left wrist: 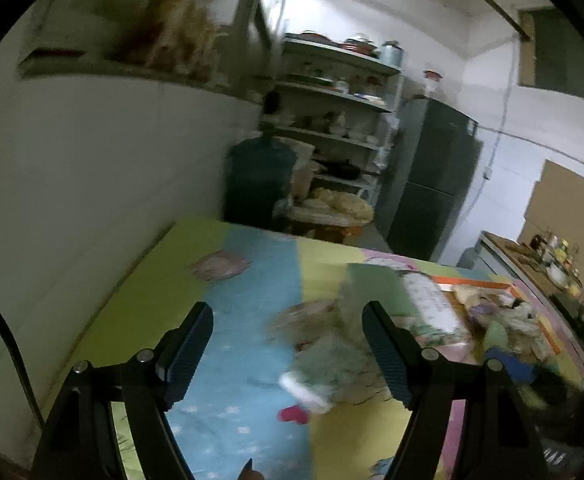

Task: Organize soft objects
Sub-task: 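Move both open tools away from the tray over the items on the mat, then grasp the white-green Flower packet with the right tool while the left tool grasps the clear plastic bag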

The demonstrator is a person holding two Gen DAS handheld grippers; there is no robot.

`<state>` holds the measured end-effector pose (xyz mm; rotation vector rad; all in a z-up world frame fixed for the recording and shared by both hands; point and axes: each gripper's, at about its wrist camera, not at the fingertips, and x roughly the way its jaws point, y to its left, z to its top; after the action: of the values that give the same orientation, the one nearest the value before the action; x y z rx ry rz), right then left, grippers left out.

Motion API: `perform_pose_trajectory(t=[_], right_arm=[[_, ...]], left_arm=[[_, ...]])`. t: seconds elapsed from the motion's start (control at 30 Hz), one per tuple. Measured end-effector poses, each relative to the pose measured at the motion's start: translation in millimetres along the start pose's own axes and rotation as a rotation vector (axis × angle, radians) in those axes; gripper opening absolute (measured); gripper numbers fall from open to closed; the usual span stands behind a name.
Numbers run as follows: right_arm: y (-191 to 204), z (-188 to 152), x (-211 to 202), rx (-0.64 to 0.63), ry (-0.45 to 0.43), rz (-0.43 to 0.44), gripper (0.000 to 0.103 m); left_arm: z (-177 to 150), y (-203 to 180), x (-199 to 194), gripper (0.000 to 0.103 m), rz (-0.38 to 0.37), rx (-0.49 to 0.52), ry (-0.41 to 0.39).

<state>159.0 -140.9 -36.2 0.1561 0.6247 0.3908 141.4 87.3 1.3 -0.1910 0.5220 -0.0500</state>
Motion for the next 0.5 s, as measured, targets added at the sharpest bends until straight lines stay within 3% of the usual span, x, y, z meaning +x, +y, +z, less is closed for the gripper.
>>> perform_pose_trajectory(t=[0.27,0.5], right_arm=[[30,-21,75,0.141,0.179,0.103,0.076],[38,-13,114,0.262,0.232,0.064,0.077]], left_arm=[[-11,40,-5,0.077,0.021,-0.043,0.016],[-18,60,-4,0.077,0.014,-0.071,0.024]])
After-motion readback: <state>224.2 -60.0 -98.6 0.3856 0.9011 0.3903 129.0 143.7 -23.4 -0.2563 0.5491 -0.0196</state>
